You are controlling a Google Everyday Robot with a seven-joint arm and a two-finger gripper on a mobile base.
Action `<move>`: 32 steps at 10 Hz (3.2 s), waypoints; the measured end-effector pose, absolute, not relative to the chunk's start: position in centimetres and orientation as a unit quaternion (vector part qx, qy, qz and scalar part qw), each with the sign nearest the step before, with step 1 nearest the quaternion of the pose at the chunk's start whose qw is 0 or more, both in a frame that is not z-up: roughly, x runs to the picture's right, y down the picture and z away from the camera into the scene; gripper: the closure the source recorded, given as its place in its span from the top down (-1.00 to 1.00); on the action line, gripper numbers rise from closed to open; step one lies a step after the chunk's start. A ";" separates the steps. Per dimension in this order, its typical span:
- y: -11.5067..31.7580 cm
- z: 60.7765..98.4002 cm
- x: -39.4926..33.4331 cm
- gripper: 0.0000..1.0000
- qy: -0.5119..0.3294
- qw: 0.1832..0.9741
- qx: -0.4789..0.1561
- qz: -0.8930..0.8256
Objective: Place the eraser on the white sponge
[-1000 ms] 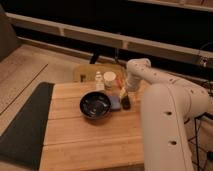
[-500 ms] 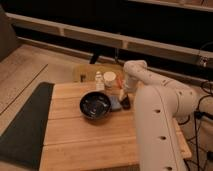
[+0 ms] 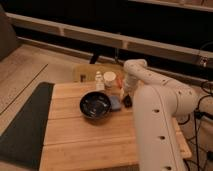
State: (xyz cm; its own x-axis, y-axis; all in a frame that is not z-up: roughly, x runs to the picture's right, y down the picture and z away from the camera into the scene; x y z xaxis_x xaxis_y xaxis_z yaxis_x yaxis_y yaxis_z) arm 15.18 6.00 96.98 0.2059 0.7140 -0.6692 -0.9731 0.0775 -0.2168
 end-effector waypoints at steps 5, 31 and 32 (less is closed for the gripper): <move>4.0 94.1 13.5 -1.00 0.173 0.727 -0.312 0.587; 5.8 91.7 6.5 -0.14 0.138 0.769 -0.355 0.513; 5.8 91.7 6.5 -0.14 0.138 0.769 -0.355 0.513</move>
State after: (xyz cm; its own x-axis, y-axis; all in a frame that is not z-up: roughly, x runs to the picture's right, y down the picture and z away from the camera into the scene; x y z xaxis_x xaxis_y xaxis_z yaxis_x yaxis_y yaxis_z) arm 6.45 5.84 91.68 0.4357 0.6914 -0.5764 -0.8870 0.2210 -0.4054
